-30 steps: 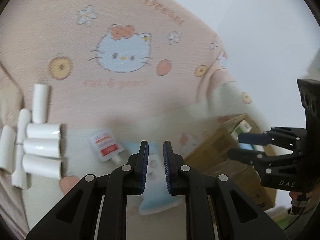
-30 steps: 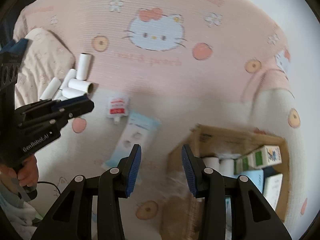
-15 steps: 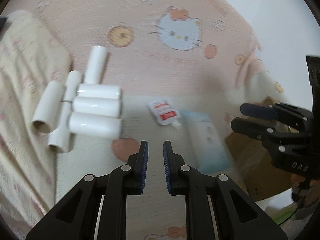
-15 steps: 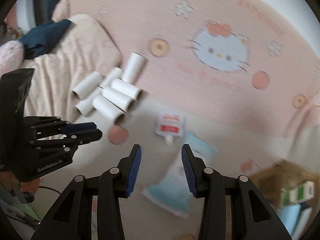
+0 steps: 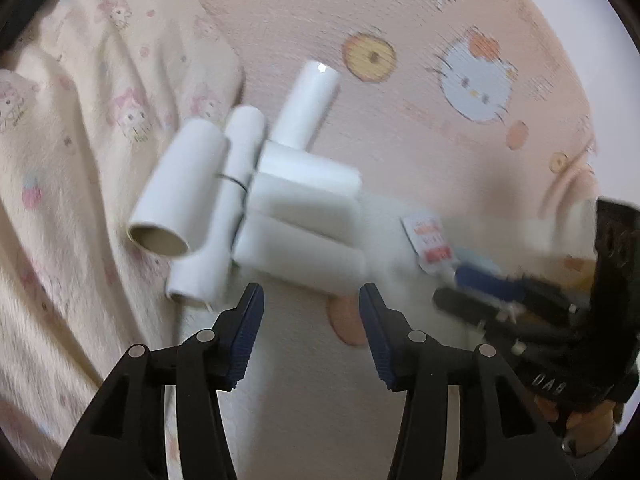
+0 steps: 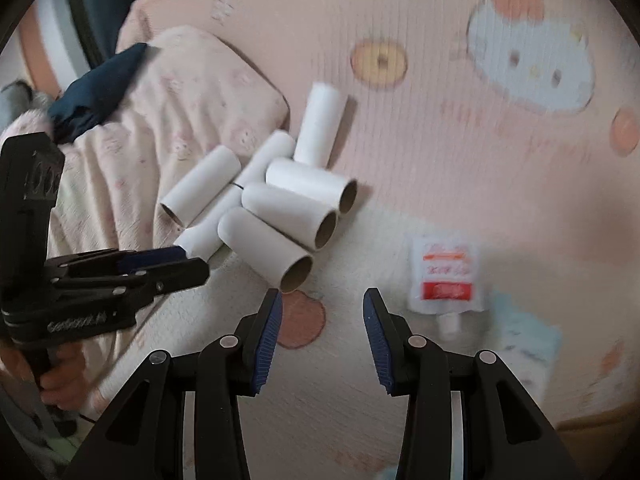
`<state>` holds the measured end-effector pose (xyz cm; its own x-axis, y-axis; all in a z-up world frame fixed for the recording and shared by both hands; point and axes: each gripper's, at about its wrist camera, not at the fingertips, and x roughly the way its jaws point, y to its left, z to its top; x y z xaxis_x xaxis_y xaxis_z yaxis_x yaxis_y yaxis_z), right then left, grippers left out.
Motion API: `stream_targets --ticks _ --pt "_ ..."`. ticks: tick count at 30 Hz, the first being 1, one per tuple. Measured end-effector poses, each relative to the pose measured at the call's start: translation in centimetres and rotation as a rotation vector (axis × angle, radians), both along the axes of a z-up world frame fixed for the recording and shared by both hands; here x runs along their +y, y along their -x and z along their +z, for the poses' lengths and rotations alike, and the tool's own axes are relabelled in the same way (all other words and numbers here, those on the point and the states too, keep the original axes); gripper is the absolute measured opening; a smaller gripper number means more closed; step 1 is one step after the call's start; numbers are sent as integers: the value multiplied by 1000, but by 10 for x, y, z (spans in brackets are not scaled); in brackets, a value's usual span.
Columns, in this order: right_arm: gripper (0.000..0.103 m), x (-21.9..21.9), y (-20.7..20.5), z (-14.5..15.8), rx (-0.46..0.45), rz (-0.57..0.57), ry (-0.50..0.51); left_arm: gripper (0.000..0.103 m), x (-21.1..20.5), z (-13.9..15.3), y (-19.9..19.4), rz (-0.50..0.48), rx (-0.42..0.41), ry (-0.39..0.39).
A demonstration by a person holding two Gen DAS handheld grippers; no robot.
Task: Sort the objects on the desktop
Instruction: 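Withdraw both grippers from the box back over the tube cluster, then move both grippers to another white tube lying near the cluster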
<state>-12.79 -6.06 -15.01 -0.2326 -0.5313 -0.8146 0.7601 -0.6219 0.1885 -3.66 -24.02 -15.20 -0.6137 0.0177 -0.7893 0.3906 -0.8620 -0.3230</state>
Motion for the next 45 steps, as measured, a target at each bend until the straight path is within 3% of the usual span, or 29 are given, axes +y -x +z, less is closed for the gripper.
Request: stream_targets --ticks 11,15,18,20,31,32,34,35,41,45 --pt "42 -13 9 -18 33 -28 -50 54 -33 -12 25 107 -5 -60" --pt "43 -12 14 -17 -11 -27 17 54 -35 -15 32 101 -11 -83" --pt "59 -11 14 -15 -39 -19 83 54 -37 -16 35 112 -21 -81" --pt "61 -11 11 -14 -29 -20 107 54 -41 -20 34 121 -18 -115" --pt "60 -17 17 -37 -33 -27 35 44 -29 -30 36 72 -27 -179" --pt "59 -16 18 -39 -38 -31 30 42 -26 -31 37 61 -31 -180" --pt "45 -15 20 -41 -57 -20 29 40 -18 -34 38 38 -40 -180" --pt "43 -14 21 -43 -62 -20 21 39 -15 -34 38 26 -42 -181" --pt "42 -6 22 -50 -92 -20 12 37 11 -34 41 -63 -31 -185" --pt "42 -2 19 -52 -67 -24 -9 37 26 -32 40 -101 -44 -136"
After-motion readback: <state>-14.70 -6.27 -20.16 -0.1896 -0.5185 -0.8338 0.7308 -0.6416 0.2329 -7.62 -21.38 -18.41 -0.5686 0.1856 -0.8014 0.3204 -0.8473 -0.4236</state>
